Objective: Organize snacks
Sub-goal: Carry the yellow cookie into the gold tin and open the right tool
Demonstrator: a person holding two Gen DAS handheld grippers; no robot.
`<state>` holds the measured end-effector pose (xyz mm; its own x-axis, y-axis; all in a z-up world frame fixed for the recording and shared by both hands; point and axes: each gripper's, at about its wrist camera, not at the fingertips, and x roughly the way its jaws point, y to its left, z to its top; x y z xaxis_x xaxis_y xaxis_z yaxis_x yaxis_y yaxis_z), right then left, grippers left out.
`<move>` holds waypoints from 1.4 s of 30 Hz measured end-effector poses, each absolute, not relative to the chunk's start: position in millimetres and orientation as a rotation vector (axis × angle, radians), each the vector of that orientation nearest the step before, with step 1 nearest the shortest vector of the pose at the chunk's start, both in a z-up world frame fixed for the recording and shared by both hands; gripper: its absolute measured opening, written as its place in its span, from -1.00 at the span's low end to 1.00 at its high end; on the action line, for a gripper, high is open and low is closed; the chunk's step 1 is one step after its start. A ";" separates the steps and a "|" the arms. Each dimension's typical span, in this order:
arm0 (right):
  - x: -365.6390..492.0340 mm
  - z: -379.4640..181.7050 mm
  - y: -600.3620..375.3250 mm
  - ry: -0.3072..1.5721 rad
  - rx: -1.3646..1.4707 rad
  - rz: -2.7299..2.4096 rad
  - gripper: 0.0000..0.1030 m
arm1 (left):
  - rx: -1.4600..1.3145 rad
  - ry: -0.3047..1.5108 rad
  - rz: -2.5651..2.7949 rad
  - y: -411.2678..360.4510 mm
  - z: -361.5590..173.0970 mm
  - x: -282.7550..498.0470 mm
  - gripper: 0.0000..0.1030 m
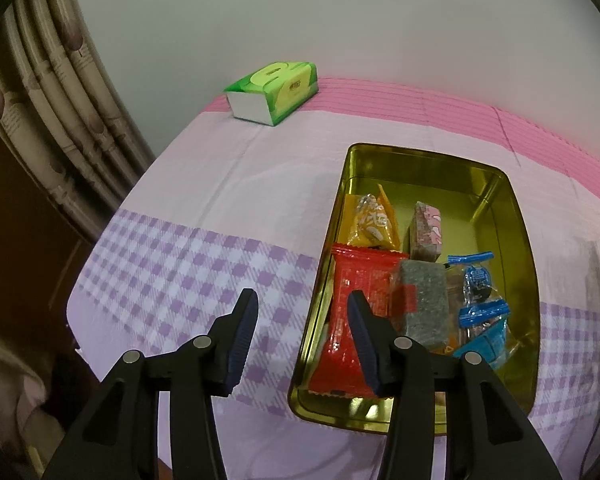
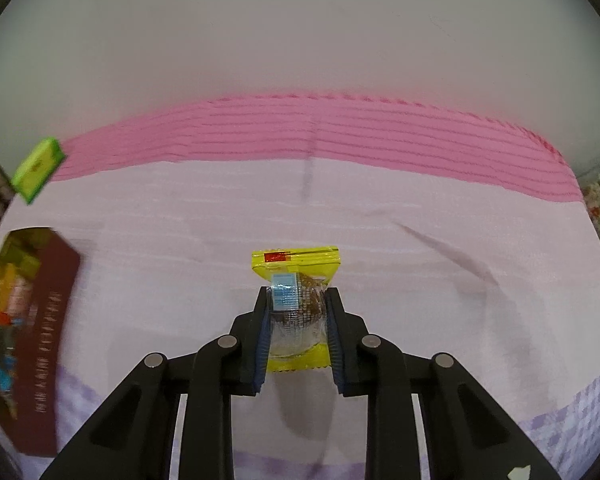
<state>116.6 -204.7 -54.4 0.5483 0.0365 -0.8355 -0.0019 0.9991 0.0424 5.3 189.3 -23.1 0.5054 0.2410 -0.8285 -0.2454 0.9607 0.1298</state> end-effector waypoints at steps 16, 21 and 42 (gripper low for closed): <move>92.2 -5.8 -82.3 0.932 0.000 0.308 -0.56 | -0.041 1.008 0.318 203.1 -23.2 0.3 0.09; 89.0 -3.3 -52.8 0.935 -0.019 0.367 -0.56 | -0.061 1.011 0.337 211.8 -23.6 -3.9 0.09; 64.1 -26.2 32.7 0.997 -0.072 0.514 -0.53 | -0.107 1.036 0.391 233.5 -28.8 -22.6 0.10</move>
<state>64.1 32.7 -26.2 0.4341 0.3801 -0.8167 -0.4448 0.8788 0.1726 -22.6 233.5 -28.8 0.4478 0.2655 -0.8538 -0.3657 0.9258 0.0960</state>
